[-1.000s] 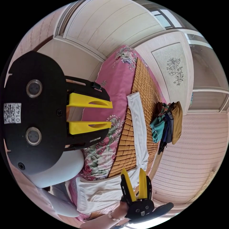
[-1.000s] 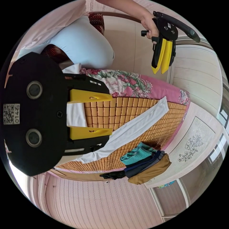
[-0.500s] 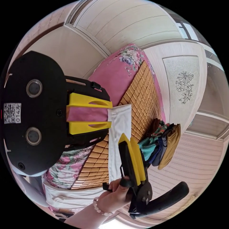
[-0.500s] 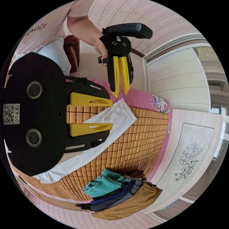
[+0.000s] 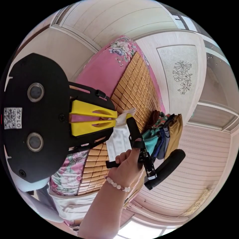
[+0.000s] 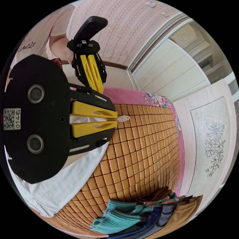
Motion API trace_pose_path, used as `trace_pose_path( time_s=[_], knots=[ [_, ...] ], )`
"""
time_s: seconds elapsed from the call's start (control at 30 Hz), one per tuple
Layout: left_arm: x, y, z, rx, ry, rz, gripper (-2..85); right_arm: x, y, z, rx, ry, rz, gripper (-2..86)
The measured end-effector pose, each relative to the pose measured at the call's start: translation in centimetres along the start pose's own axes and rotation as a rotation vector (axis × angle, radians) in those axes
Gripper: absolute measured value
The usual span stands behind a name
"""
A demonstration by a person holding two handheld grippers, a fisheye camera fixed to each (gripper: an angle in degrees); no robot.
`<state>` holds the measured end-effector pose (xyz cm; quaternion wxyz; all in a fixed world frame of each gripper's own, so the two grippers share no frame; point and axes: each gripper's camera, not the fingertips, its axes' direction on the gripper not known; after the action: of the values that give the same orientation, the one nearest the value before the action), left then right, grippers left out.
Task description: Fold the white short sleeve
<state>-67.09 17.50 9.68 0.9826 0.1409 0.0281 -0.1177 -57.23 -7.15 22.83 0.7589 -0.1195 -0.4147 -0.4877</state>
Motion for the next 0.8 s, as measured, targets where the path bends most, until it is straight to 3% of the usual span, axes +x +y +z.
trace_pose_path(
  time_s=[0.2,0.43,0.57,0.8],
  knots=[
    [11.6,-4.2,-6.1,0.236,0.322,0.181,-1.0,2.9,11.2,-20.2,0.333,-0.022,0.017,-0.3],
    [31.8,-6.1,-11.0,0.333,0.651,0.434,-1.0,0.3,31.5,-39.6,0.549,0.261,0.092,0.2],
    [41.9,-3.9,-11.7,0.276,0.775,0.546,-1.0,-0.2,42.0,-44.2,0.605,0.353,0.200,0.3],
    [52.8,2.4,-9.4,0.091,0.770,0.739,-1.0,2.1,58.8,-44.4,0.599,0.287,0.453,0.5]
  ],
)
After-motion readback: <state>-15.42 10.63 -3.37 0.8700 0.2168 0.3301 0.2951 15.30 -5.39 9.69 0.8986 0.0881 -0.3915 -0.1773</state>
